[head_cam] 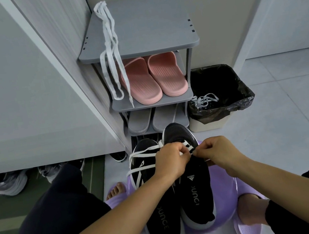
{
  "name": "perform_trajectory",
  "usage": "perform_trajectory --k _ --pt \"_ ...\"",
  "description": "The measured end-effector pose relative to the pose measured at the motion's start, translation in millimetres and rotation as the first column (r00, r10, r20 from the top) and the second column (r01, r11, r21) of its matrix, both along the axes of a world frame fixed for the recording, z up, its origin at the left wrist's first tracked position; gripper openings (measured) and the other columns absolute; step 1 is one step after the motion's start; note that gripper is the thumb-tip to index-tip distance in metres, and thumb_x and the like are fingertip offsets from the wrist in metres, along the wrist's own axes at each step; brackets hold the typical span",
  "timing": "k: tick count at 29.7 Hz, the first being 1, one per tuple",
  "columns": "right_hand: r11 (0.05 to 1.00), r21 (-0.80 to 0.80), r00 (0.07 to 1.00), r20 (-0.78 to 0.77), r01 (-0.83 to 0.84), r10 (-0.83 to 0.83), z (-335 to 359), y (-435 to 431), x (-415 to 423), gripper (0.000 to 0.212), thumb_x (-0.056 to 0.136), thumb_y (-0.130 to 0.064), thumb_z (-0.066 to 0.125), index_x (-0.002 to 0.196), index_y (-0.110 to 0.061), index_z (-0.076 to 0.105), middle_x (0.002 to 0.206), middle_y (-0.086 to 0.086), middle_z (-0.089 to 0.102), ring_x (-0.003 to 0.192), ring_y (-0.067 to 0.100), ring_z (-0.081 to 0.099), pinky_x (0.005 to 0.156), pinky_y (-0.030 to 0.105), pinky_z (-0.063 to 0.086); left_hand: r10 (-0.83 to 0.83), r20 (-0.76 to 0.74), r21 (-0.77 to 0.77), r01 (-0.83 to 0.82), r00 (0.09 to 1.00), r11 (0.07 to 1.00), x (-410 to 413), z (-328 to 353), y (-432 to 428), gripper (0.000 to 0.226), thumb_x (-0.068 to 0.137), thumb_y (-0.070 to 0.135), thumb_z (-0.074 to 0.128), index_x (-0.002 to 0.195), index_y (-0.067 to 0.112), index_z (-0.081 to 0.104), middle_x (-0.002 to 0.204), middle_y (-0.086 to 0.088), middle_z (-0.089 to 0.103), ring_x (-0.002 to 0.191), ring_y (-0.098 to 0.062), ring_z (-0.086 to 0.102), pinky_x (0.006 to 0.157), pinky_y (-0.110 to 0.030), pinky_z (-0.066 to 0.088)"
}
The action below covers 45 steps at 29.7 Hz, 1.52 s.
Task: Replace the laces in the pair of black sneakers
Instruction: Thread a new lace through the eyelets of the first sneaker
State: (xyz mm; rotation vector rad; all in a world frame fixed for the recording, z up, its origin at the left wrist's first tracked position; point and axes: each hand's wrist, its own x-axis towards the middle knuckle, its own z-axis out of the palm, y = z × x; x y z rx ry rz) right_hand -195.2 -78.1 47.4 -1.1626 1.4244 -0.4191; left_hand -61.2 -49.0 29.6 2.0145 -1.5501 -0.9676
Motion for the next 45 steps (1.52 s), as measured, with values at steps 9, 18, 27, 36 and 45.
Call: perform_trajectory --k 9,18,27,36,45 --pt "0.860 -0.388 0.886 -0.443 -0.331 0.141 -5 7 2 0.004 0.078 -0.012 0.066 0.075 -0.011 0.066 0.077 0.002 0.064 0.074 0.019 0.059 0.070 0.032 0.046 -0.047 0.003 0.073 0.047 0.999 0.996 1 6 -5 0.013 0.085 0.016 0.059 0.089 0.010 0.069 0.099 -0.010 0.067 0.094 -0.025 0.062 0.081 -0.034 0.049" --pt "0.985 -0.135 0.994 0.008 0.108 -0.108 -9 10 0 0.017 0.077 0.002 0.066 0.065 -0.009 0.067 0.063 0.007 0.064 0.064 0.021 0.058 0.067 0.034 0.052 -0.064 0.019 -0.029 0.064 0.998 0.998 -1 1 -2 0.016 0.088 0.018 0.057 0.092 0.008 0.069 0.096 -0.009 0.069 0.093 -0.022 0.061 0.079 -0.028 0.043" --pt "0.994 -0.041 0.987 0.132 0.101 -0.095 -11 8 -2 0.017 0.088 0.000 0.056 0.075 -0.006 0.064 0.066 0.007 0.062 0.055 0.009 0.060 0.059 0.019 0.054 -0.045 -0.076 -0.007 0.044 0.996 0.999 3 -4 -6 0.013 0.088 0.018 0.060 0.092 0.010 0.070 0.095 -0.007 0.069 0.092 -0.020 0.061 0.083 -0.033 0.047" --pt "0.966 0.143 0.931 0.267 0.217 -0.249 -8 -3 -2 0.021 0.091 0.004 0.043 0.073 0.000 0.053 0.068 0.013 0.059 0.058 0.019 0.060 0.052 0.022 0.056 -0.083 0.023 -0.107 0.085 0.996 0.991 5 -2 -1 0.063 0.073 0.010 0.071 0.129 0.026 0.045 0.111 0.003 0.034 0.106 -0.016 0.045 0.094 -0.025 0.039" --pt "0.919 0.118 0.926 -0.054 0.376 -0.373 -17 -34 -43 0.029 0.096 -0.022 0.049 0.072 -0.005 0.050 0.073 0.010 0.050 0.057 0.017 0.046 0.050 0.026 0.040 0.029 -0.189 0.017 -0.027 0.982 0.999 19 -9 2 0.083 0.067 0.011 0.077 0.134 0.032 0.033 0.118 0.008 0.024 0.121 -0.019 0.039 0.104 -0.037 0.040"
